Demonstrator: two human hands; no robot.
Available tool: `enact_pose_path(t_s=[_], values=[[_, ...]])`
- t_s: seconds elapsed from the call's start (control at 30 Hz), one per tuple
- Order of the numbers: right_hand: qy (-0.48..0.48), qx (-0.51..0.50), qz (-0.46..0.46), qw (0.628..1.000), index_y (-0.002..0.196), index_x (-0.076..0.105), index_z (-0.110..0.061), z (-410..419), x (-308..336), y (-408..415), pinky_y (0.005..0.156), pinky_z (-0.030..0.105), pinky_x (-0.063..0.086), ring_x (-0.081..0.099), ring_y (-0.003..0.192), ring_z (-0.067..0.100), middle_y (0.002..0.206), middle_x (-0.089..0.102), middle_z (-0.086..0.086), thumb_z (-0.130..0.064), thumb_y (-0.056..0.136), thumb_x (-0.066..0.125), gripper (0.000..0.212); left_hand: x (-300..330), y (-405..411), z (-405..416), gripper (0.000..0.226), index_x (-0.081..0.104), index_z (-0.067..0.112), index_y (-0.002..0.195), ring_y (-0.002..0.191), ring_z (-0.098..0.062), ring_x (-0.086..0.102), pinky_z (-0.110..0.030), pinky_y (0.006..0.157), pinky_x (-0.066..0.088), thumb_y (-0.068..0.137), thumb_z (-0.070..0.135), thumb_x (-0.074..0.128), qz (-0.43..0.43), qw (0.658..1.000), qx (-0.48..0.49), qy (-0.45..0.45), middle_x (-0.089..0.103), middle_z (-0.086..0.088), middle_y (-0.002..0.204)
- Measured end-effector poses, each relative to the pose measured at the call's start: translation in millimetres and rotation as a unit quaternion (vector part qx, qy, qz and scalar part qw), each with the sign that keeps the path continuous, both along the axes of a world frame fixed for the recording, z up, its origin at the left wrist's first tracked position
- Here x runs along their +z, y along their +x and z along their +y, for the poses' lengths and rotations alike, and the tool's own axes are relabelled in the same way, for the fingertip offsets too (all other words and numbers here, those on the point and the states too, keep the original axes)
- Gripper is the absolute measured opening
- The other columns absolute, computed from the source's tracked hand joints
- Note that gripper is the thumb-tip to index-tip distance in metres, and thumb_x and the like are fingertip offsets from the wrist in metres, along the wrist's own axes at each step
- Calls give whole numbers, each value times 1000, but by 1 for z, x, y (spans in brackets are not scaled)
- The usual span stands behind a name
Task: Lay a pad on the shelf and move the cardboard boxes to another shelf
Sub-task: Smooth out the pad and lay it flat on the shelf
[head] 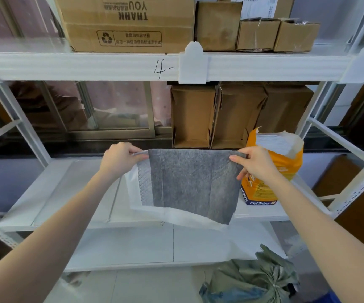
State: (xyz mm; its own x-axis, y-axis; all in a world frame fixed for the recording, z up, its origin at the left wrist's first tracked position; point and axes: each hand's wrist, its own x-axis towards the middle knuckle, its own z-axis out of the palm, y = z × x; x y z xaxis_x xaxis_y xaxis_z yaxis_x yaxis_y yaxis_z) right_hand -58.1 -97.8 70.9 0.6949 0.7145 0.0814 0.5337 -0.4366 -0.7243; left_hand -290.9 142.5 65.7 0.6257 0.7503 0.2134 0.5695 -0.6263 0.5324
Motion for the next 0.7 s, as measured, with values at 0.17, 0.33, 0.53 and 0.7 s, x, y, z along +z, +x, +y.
enact_pose_path(t_s=[0.17,0.33,0.53,0.7], values=[[32,-41,78,996,100,65,-4,24,-33,22,67,33,60,73,71,23,89,72,14,-15,88,61,18,-24,21,12,25,74,34,98,71,-18,64,-33,66,54,87,49,57,-27,998,19,-45,73,2,76],[34,-42,49,997,90,71,-11,57,-62,54,71,27,51,65,82,17,86,70,5,-17,85,64,11,-50,51,44,22,70,41,79,62,-5,69,-38,74,59,87,23,61,-91,988,5,-124,73,16,74],[17,-11,59,998,97,72,-14,102,-89,90,82,24,43,60,93,12,94,67,-2,-22,79,69,20,-68,85,70,30,65,19,107,71,9,66,-27,73,47,91,5,44,-192,959,30,-207,68,-8,98],[79,9,43,996,98,71,-3,129,-100,104,74,-3,37,58,95,12,104,64,4,-18,85,64,21,-73,113,81,32,70,15,100,87,-14,66,-26,79,52,95,37,47,-254,930,118,-238,69,-1,97]])
